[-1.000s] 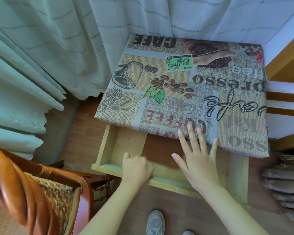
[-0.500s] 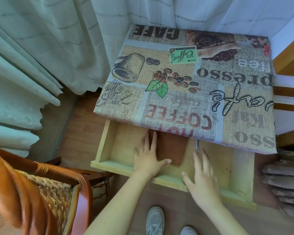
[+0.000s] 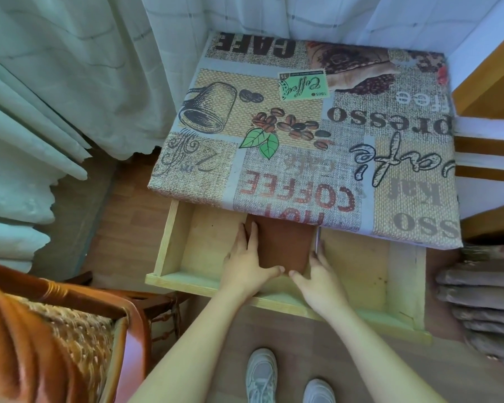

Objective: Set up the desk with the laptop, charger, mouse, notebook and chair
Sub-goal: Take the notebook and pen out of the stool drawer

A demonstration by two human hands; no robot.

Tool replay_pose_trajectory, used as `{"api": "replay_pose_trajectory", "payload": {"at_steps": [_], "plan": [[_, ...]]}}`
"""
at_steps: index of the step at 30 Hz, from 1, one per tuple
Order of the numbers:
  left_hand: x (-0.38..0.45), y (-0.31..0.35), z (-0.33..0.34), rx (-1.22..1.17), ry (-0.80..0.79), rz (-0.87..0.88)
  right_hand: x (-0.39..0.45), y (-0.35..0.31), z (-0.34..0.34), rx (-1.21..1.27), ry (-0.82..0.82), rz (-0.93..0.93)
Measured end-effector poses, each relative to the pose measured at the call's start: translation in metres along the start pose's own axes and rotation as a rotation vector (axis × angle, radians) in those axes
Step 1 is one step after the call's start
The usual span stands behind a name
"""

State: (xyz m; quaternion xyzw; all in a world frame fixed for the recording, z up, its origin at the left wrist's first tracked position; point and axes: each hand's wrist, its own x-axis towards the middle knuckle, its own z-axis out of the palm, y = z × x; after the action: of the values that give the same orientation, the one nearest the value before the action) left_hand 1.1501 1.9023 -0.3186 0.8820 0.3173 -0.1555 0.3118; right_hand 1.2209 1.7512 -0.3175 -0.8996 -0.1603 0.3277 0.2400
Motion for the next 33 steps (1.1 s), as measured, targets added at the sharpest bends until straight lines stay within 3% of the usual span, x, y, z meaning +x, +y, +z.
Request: {"api": "replay_pose_trajectory", "payload": {"at_steps": [7,12,25,33], "plan": [[0.002,-0.001,-0.003,-0.16,0.049,-0.016,0.014,-0.008,-0.007,0.667,0.165,0.213],[0.0,-0.001,-0.004,-0.275,0.106,-0.03,0.032,-0.017,-0.012,0.827,0.233,0.339],[0.009,0.0,-0.007,-0.415,0.227,-0.13,0.042,-0.018,-0.007,0.817,0.255,0.413],[0.012,-0.003,-0.011,-0.503,0.155,-0.16,0.038,-0.012,-0.013,0.842,0.289,0.43]]}}
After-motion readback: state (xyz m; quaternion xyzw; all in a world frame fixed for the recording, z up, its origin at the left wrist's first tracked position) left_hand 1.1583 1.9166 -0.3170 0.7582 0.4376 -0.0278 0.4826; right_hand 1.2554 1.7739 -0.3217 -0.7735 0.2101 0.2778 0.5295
